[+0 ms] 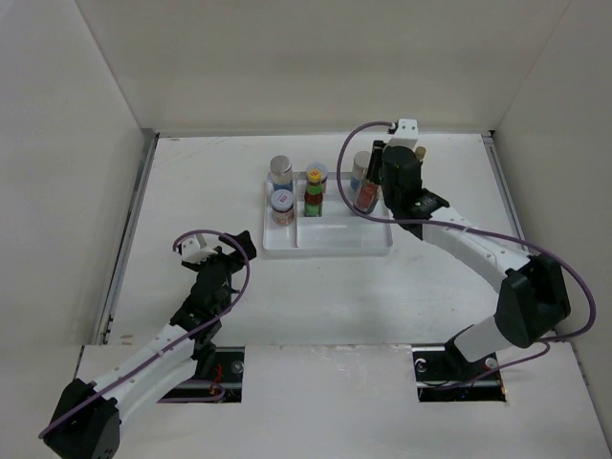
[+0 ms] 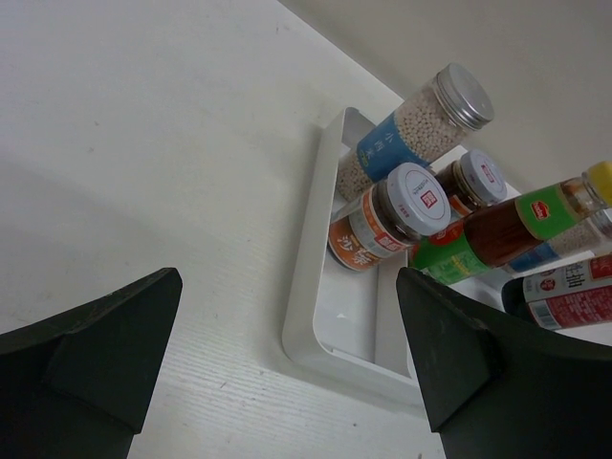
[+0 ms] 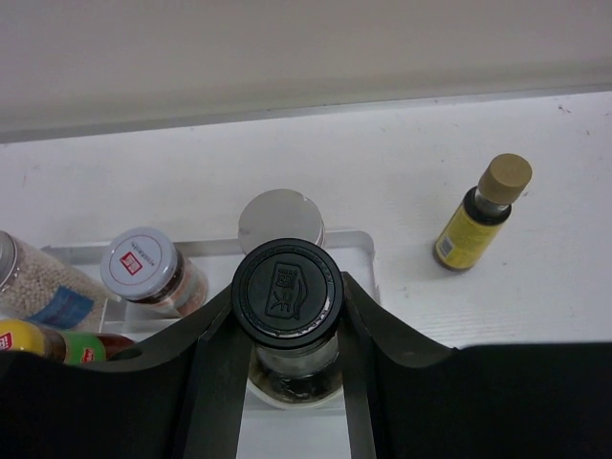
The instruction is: Organize the condiment bottles
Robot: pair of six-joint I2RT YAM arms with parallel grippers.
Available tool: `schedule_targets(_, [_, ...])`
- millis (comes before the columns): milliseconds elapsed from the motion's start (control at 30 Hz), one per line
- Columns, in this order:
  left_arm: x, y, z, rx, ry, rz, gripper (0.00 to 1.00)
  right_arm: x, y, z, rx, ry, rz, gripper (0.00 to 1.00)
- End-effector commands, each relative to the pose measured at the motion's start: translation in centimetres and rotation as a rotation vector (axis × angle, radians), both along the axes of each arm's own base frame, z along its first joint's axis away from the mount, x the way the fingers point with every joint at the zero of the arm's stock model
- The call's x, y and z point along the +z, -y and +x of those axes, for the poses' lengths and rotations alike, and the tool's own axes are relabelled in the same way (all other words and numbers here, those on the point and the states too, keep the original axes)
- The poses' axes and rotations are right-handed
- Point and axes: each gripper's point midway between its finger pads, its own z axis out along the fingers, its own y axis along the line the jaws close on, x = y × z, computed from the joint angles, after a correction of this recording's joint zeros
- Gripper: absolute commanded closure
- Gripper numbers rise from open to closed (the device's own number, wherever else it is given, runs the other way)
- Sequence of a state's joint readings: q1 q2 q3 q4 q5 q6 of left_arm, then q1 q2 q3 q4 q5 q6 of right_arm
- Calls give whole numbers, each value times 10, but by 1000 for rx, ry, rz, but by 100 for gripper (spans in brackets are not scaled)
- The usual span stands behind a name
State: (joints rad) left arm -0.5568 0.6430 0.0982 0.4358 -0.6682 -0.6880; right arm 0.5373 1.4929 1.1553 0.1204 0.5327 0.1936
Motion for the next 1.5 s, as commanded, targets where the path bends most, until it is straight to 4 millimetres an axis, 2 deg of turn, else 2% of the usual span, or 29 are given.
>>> schedule_targets(0, [13, 2, 2, -9, 51, -38, 1, 75, -5, 4, -25, 232, 129, 73])
schedule_targets(200, [12, 2, 3, -6, 46, -34, 1, 38, -20, 2, 2, 191, 97, 68])
schedule_targets(333, [10, 4, 3, -12, 40, -33, 1, 26, -28, 0, 21, 179, 61, 65])
schedule_targets(433, [10, 2, 3, -4, 42, -33, 1, 24, -26, -1, 13, 180, 44, 54])
schedule_targets(467, [10, 2, 3, -4, 42, -33, 1, 26, -26, -3, 14, 183, 46, 48])
schedule_targets(500, [10, 3, 3, -9, 39, -32, 1, 28, -25, -5, 21, 184, 46, 36])
schedule_targets(633, [9, 2, 4, -4, 37, -30, 1, 55, -15, -22, 30, 232, 69, 14])
schedule_targets(733, [10, 2, 4, -4, 38, -33, 0, 80, -1, -39, 56, 273, 99, 5])
schedule_targets(833, [10, 3, 4, -6, 38, -33, 0, 91, 32, -43, 14, 292, 119, 3])
schedule_targets(933, [11, 1, 4, 0, 42, -35, 0, 79, 74, -27, -77, 268, 139, 4])
schedule_targets(1067, [8, 2, 5, 0, 38, -32, 0, 37, 112, 10, -169, 148, 152, 5])
schedule_targets(1133, [9, 2, 6, 3, 43, -34, 0, 22, 123, 28, -194, 105, 140, 5])
schedule_targets(1267, [9, 5, 4, -6, 66, -52, 0, 6, 137, 67, -197, 44, 113, 6])
schedule_targets(1467, [10, 8, 3, -6, 98, -75, 0, -36, 152, 100, -228, -60, 73, 9])
